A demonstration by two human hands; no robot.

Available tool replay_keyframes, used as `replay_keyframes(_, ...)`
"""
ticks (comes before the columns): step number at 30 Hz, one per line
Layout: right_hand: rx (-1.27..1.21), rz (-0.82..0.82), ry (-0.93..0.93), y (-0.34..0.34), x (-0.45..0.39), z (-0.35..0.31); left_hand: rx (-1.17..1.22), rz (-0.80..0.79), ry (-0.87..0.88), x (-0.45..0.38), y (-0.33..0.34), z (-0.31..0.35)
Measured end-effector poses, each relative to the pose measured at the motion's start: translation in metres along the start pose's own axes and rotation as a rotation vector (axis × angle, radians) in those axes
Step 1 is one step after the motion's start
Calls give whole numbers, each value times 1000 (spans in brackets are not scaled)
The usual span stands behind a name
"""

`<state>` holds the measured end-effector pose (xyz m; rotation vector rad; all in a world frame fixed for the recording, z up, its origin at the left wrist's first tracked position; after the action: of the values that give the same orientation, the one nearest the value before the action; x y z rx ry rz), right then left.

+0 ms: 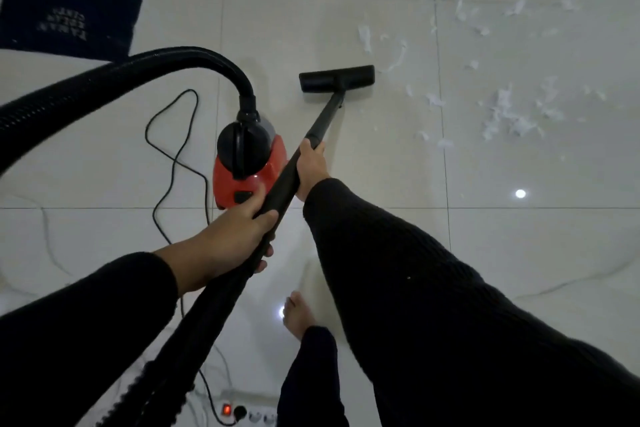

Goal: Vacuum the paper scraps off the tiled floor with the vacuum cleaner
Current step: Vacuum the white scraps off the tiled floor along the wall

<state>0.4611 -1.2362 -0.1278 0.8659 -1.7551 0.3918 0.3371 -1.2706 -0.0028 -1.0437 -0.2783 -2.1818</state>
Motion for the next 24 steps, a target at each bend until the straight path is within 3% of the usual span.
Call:
replay_keyframes(12,-86,81,73,-75,21,80,28,-53,-91,36,68,-50)
replay_keyframes(24,-196,-32,144,-138,15,142,31,-56,-135,38,132,-113)
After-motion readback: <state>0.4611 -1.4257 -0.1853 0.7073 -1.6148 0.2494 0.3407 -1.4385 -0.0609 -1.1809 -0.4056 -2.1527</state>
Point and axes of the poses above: each hand's wrist, its own x-axis away from the middle knuckle, its own y-axis out of the palm, z = x × y, the point moved 4 cm from there along -x, towards the middle knuckle, and after that the axes turned 8 degrees about y, right-handed, at the moved point
